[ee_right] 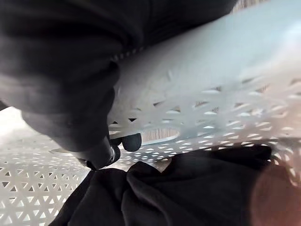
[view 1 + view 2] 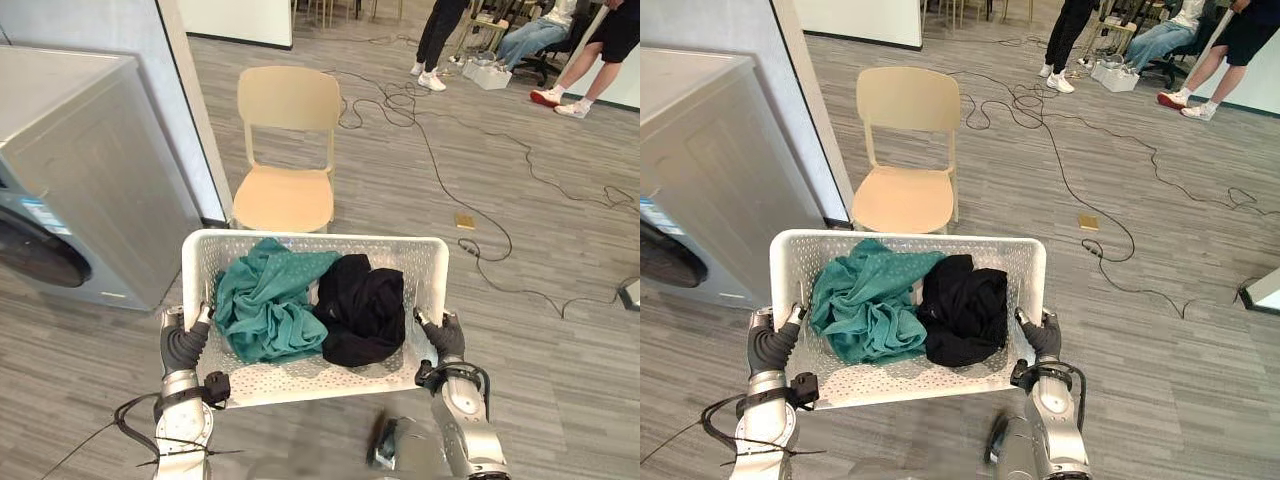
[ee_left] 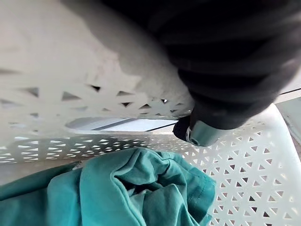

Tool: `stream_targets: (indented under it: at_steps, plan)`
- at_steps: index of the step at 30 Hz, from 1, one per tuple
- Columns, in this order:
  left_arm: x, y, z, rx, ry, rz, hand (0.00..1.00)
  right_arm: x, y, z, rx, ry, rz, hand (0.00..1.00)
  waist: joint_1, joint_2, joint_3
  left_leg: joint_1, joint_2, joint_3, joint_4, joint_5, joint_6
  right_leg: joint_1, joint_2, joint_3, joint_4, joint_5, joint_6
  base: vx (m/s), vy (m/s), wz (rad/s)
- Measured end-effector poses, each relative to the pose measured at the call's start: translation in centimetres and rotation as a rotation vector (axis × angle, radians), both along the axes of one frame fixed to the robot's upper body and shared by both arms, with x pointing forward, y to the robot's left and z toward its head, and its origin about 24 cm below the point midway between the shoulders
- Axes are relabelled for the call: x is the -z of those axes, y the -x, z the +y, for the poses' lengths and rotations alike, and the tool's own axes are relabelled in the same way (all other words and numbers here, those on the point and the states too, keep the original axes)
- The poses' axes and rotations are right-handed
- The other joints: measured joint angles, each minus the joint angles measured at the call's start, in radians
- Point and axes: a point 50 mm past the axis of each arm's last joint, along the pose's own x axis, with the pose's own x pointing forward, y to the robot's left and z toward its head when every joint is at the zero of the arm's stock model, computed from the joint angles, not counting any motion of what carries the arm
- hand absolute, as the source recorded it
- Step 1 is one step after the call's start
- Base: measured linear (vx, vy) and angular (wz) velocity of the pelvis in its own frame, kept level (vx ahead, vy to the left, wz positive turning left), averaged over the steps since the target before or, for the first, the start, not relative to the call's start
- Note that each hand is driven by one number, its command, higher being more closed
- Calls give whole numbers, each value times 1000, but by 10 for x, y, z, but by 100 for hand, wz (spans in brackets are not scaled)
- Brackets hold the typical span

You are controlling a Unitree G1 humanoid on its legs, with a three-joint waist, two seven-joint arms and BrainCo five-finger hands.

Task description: Pick up the laundry basket with both hands and put the clothes into the washing machine.

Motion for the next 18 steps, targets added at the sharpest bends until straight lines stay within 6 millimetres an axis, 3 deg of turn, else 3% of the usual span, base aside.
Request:
stream_targets:
  at_steps: [1,2,4,5,6,8,10,12,13,14,15,16,18]
  plan:
    - [6,2,-2,-24,28,25,100,1,2,-3,-23,22,8,100,-1,36,6,-83,49,-50,251,76,40,13,6,-36,104,-96,-23,624,-225,8]
    - [7,2,-3,-27,33,29,100,1,2,-4,-24,25,9,100,-1,46,6,-107,64,-51,309,105,47,20,10,-42,115,-112,-23,713,-266,-1]
    - [15,4,-6,-31,33,72,100,6,9,-9,-19,29,40,100,8,99,7,-250,191,-48,635,434,59,158,72,-84,57,-167,-52,554,-165,3]
    - [17,4,-8,-25,36,81,100,7,11,-11,-11,29,46,100,4,103,5,-290,221,-47,706,419,66,199,86,-94,21,-167,-52,565,-88,16]
    - [17,2,-9,-11,34,81,100,8,13,-12,3,30,51,100,3,103,4,-356,240,-29,792,385,95,286,97,-106,-57,-167,-52,462,-54,23]
    - [15,-2,-10,5,24,65,100,7,15,-13,24,15,42,100,6,62,11,-436,239,42,786,330,105,392,92,-122,-160,-163,-45,561,-43,30]
    - [11,-4,-9,16,12,47,100,4,14,-12,33,7,27,100,7,35,19,-504,235,133,663,275,95,469,79,-145,-230,-162,-43,554,38,36]
    - [11,-11,-11,34,18,39,100,3,14,-16,47,8,18,100,9,18,30,-565,183,207,347,262,86,541,50,-181,-266,-164,-35,510,159,44]
    - [12,-12,-12,37,21,41,100,3,14,-16,48,8,18,100,13,16,30,-571,154,203,249,272,75,556,36,-184,-264,-172,-16,383,199,25]
    - [13,-12,-12,37,26,44,100,3,15,-18,48,12,18,100,22,21,27,-548,87,159,6,371,33,591,15,-182,-264,-201,34,481,261,7]
    - [13,-13,-10,34,21,47,100,7,14,-15,47,0,34,100,32,-9,36,-523,27,128,-72,510,83,632,-9,-160,-281,-231,86,585,279,26]
    - [13,-15,-7,29,11,51,100,9,13,-12,52,-14,42,100,19,-34,31,-521,1,128,-84,510,83,641,-23,-155,-303,-235,90,537,231,35]
    - [8,-20,2,-16,25,22,100,-3,-9,-4,4,-7,-18,100,38,-37,85,-543,7,70,19,472,78,630,12,-109,-343,-196,71,322,88,0]
